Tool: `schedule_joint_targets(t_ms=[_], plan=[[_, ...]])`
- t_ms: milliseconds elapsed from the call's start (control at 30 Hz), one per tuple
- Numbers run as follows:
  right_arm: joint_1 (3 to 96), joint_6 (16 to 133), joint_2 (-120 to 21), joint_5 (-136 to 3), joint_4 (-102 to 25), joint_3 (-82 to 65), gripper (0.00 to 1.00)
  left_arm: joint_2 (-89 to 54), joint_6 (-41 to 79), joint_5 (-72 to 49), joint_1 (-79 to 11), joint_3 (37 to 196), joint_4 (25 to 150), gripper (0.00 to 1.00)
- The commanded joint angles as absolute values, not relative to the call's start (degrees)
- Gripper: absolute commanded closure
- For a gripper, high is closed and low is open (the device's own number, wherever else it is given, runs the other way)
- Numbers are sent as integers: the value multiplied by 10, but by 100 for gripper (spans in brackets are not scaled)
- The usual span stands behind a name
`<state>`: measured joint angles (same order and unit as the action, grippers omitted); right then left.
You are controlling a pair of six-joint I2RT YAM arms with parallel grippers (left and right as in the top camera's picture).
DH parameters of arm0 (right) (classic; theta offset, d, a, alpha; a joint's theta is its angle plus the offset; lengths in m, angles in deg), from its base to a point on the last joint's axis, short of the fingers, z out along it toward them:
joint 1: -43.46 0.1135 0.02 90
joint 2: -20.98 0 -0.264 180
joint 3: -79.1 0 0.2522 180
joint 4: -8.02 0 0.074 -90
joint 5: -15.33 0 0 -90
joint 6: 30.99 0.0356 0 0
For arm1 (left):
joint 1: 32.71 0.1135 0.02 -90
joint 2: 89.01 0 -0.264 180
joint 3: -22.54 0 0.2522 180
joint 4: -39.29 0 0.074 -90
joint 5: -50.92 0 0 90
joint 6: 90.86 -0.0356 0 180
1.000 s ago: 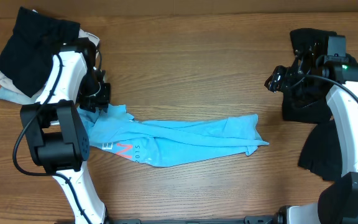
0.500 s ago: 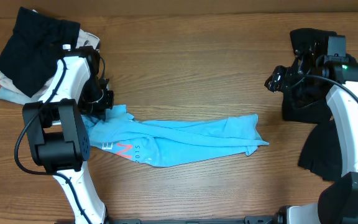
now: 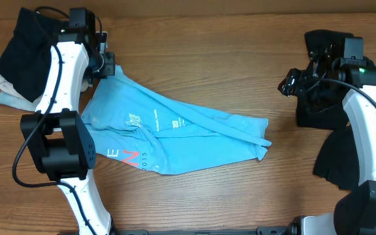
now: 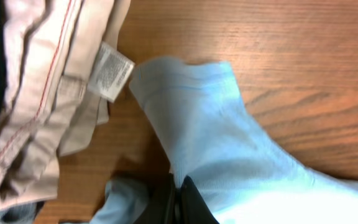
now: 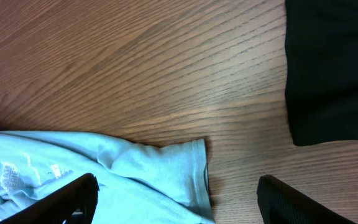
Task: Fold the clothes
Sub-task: 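Grasp the left end and drag it rightward with the left gripper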
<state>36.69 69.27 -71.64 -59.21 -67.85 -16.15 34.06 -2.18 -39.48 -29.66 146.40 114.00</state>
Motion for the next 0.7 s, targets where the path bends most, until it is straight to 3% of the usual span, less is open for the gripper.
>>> schedule_joint_targets(t_ms=[0,167,400,667], plan=[[367,690,-704,-596,-675,-176,14,341,-26,-390,-304,1480,1129,96],[367,690,-704,-596,-677,-176,14,338,-26,-371,-307,1514,1173,96],[368,690,-704,-595,-680,-176,14,327,-19,-371,-310,1586,1343,95],[368,690,-704,-596,-695,-175,14,325,37,-436,-309,1523,1453,95]])
